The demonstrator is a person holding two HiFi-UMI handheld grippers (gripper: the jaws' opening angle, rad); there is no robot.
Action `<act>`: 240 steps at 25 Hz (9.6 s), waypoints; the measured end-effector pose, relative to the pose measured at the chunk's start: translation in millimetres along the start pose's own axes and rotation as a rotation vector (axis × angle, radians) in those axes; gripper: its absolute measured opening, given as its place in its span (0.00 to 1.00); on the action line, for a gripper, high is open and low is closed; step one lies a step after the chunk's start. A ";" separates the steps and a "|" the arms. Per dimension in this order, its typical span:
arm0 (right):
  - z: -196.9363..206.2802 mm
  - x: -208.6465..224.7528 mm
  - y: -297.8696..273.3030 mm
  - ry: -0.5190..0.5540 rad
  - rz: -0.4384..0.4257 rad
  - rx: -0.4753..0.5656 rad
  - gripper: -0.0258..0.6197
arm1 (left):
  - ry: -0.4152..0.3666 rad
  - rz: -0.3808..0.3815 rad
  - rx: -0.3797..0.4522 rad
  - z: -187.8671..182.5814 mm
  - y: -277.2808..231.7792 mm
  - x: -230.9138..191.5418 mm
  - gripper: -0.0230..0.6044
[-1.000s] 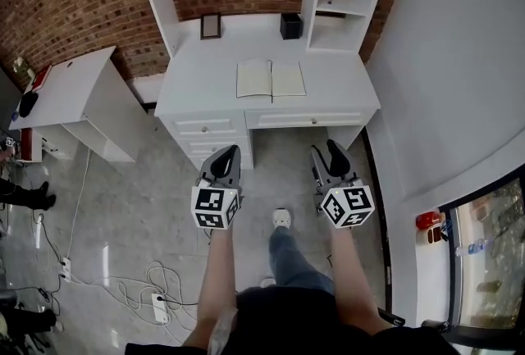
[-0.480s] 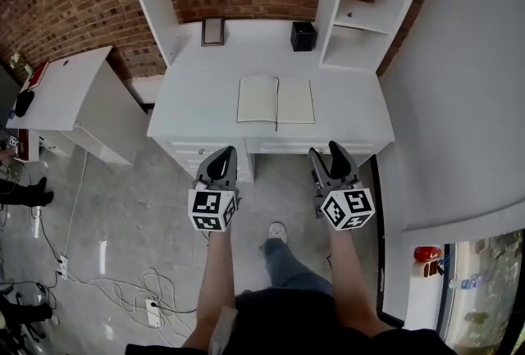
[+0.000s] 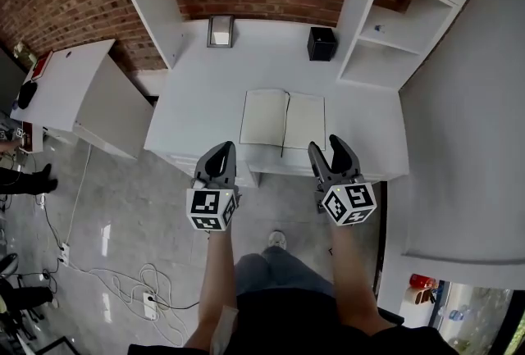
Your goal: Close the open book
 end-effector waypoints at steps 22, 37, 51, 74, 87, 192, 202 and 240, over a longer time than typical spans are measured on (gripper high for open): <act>23.2 -12.3 -93.6 0.099 -0.075 -0.160 0.37 | 0.063 -0.034 -0.062 16.1 -22.2 -51.1 0.05; 98.0 -44.2 -120.4 0.618 -0.239 -0.505 0.37 | 0.118 -0.043 -0.128 64.9 -7.4 -49.9 0.05; 184.6 -74.4 -126.0 1.156 -0.348 -0.709 0.37 | 0.143 -0.040 -0.146 91.6 0.3 -54.5 0.05; 202.6 -71.7 -144.5 1.365 -0.210 -0.724 0.30 | 0.162 -0.039 -0.174 101.2 7.9 -69.5 0.05; 193.0 -71.2 -134.0 1.187 -0.097 -0.649 0.09 | 0.167 -0.032 -0.185 102.1 1.8 -73.3 0.05; 136.6 147.0 -22.3 0.134 0.452 -0.604 0.22 | 0.067 0.206 -0.154 50.9 -112.3 18.6 0.05; 23.8 114.9 -33.3 0.204 0.376 -0.259 0.22 | -0.006 0.227 -0.038 -10.8 -109.9 28.1 0.05; -94.9 59.3 -12.5 0.204 0.316 0.079 0.04 | -0.083 0.202 0.149 -104.5 -81.8 20.7 0.05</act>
Point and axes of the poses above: the fingertips, and each gripper's own axes: y backward along the fingers, x to its right, z out of its underside, the point moved 2 cm from there along y, backward along the fingers, and after that the axes turned 5 degrees about y, right-handed, at the moved point
